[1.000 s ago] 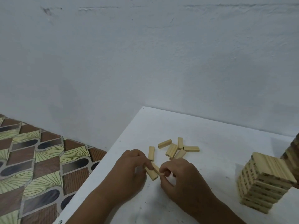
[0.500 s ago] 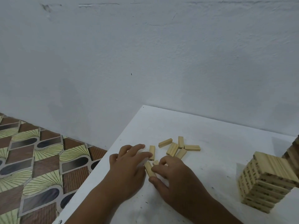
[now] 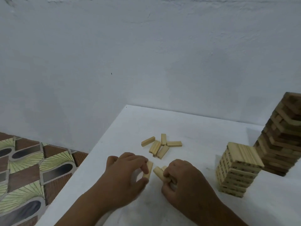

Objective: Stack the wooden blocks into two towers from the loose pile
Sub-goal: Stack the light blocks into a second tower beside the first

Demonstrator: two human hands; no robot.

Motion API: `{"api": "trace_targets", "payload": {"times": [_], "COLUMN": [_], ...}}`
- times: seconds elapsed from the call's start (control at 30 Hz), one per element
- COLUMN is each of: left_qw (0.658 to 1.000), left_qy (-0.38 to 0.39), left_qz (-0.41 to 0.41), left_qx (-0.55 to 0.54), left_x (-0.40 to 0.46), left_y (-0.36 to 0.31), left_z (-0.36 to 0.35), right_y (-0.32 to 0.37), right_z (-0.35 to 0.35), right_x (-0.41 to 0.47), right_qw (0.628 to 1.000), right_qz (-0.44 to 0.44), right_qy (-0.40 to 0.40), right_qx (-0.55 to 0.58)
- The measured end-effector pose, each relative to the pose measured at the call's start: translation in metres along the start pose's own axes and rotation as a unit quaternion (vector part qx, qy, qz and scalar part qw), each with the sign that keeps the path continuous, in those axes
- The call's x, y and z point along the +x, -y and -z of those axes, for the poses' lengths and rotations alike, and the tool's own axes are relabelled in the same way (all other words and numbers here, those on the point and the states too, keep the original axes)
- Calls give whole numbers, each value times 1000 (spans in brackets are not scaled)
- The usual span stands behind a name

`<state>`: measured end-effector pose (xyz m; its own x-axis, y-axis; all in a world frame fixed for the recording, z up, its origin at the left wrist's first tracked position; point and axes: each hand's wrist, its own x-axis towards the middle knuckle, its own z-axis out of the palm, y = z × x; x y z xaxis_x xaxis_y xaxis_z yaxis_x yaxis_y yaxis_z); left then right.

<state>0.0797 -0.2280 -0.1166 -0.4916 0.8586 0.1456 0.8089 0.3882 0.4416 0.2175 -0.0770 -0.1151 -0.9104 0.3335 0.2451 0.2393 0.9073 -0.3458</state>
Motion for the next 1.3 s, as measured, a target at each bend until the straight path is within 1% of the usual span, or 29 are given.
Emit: {"api": "trace_targets", "payload": {"times": [0.1,0.2,0.33,0.43,0.5,0.57,0.63,0.77,0.97,1.2,1.3], "left_qw": [998,995,993,991,989,988,988,988,986,987,987], "left_qy": [30,50,63,84,79,78,70,43,10,-2,5], "left_qz": [-43,-59,-90,-103,-122,-132,-134,-135,-123,-122,-125], "left_qx": [34,56,52,28,9,-11,-33,-68,-109,-109,-100], "left_x": [5,9,17,20,22,24,24,24,20,18,18], "left_y": [-15,-24,-36,-39,-37,-34,-32,-32,-37,-35,-31], "left_z": [-1,-6,-14,-19,-23,-28,-32,-36,-37,-40,-39], "right_y": [-8,-15,-23,-28,-34,-40,-43,-48,-51,-51,-51], "right_z": [7,12,22,26,26,23,20,13,10,8,7], "right_x": [-11,-20,-29,-32,-34,-37,-41,-44,-49,-48,-48], "right_qw": [1000,1000,996,993,992,992,993,993,993,993,992], "right_qz": [-6,-11,-16,-9,-3,14,32,44,50,60,60], "right_qy": [1,-1,32,62,65,35,18,22,1,-6,-15], "right_qx": [12,26,86,99,107,117,115,106,107,99,107]}}
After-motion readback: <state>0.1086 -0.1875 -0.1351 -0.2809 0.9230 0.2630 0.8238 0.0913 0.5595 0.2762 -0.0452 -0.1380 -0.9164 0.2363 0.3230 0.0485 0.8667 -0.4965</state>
